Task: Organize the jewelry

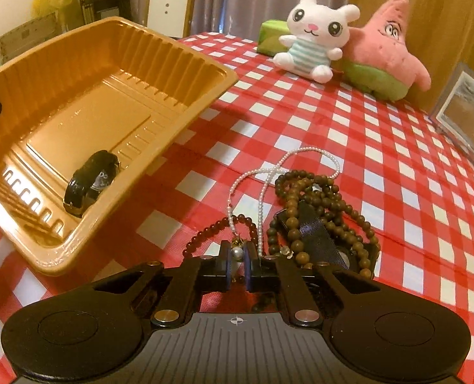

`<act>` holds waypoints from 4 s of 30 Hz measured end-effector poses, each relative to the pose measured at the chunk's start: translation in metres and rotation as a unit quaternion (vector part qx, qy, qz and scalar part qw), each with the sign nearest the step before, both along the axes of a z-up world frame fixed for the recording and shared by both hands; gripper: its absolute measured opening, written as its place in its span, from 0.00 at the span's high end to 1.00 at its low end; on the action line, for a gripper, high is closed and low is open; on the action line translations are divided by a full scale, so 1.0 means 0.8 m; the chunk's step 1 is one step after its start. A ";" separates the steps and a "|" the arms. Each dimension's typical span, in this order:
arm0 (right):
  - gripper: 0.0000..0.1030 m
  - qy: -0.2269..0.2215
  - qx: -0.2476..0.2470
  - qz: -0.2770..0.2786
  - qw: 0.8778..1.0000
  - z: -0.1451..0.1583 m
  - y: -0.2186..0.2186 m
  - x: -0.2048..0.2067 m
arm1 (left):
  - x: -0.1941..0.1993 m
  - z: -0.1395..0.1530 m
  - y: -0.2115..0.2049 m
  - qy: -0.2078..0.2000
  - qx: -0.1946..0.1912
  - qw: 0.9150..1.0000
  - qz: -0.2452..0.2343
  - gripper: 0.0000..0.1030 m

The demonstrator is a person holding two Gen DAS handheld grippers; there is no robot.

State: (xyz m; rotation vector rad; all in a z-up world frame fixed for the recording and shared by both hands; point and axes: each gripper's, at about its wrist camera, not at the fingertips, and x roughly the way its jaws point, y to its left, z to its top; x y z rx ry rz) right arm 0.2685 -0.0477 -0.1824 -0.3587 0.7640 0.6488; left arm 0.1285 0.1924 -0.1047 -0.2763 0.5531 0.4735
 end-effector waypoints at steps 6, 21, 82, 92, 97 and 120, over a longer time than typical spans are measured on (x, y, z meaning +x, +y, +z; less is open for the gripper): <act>0.93 -0.001 0.010 0.010 1.000 0.009 -0.003 -0.009 | 0.001 0.001 0.000 0.000 0.001 1.000 -0.002 0.94; 0.93 0.131 0.159 -0.042 0.978 0.056 -0.044 -0.004 | 0.003 0.001 0.002 -0.002 0.000 1.000 -0.013 0.94; 0.84 -0.158 -0.129 0.094 0.975 0.013 -0.024 -0.034 | -0.004 0.002 0.009 0.003 -0.003 1.000 -0.018 0.95; 0.94 -0.152 -0.115 0.088 0.978 0.015 -0.035 -0.030 | -0.006 0.002 0.009 0.003 -0.003 1.000 -0.017 0.95; 0.94 -0.075 -0.004 0.009 0.997 0.050 -0.065 -0.006 | -0.007 0.004 0.008 0.002 -0.002 1.000 -0.017 0.95; 0.94 -0.088 0.232 -0.116 0.962 0.247 -0.151 0.030 | -0.003 0.008 0.010 -0.001 0.002 1.000 -0.029 0.95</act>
